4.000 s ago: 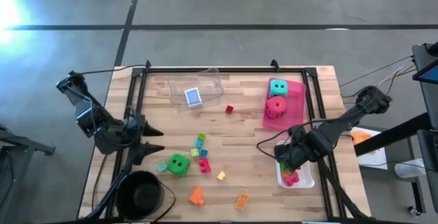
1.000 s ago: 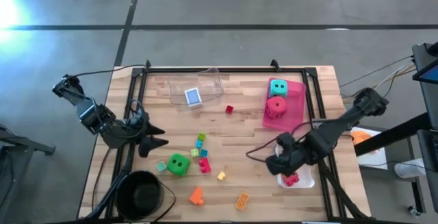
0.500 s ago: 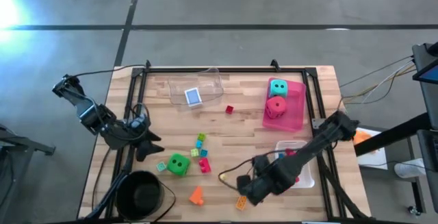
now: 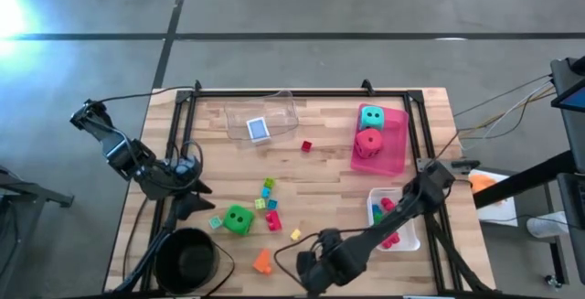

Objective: Pick & Place Toys
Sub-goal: Put the yellow game piece into the white bin

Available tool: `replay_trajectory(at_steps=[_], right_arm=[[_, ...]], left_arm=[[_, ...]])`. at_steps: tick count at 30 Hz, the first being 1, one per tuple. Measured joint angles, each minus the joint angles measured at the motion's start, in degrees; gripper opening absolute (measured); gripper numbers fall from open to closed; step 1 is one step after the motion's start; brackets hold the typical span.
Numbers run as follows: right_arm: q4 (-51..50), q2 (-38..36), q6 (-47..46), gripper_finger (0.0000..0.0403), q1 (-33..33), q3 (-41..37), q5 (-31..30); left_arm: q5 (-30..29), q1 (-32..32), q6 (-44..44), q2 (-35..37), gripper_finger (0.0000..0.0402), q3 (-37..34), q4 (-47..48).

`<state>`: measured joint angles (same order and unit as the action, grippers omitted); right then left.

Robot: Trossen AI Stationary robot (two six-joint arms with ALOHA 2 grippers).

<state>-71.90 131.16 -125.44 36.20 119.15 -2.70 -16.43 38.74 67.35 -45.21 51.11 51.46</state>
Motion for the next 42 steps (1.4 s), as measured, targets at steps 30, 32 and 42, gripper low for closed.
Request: replay_trajectory(at_steps=[30, 32, 42], right_arm=[[0.87, 10.33, -2.27, 0.0326, 0.23, 4.39, 2.8], [0.87, 10.33, -2.77, 0.0321, 0.23, 4.12, 2.84], [1.73, 10.33, -2.69, 0.0181, 0.21, 3.42, 2.79]], left_arm=[[5.07, 0.0, 0.27, 0.11, 0.0316, 0.0, -2.74], [5.15, 0.02, 0.37, 0.11, 0.0316, 0.0, -2.92], [5.29, 0.0, 1.68, 0.11, 0.0316, 0.0, -2.99]])
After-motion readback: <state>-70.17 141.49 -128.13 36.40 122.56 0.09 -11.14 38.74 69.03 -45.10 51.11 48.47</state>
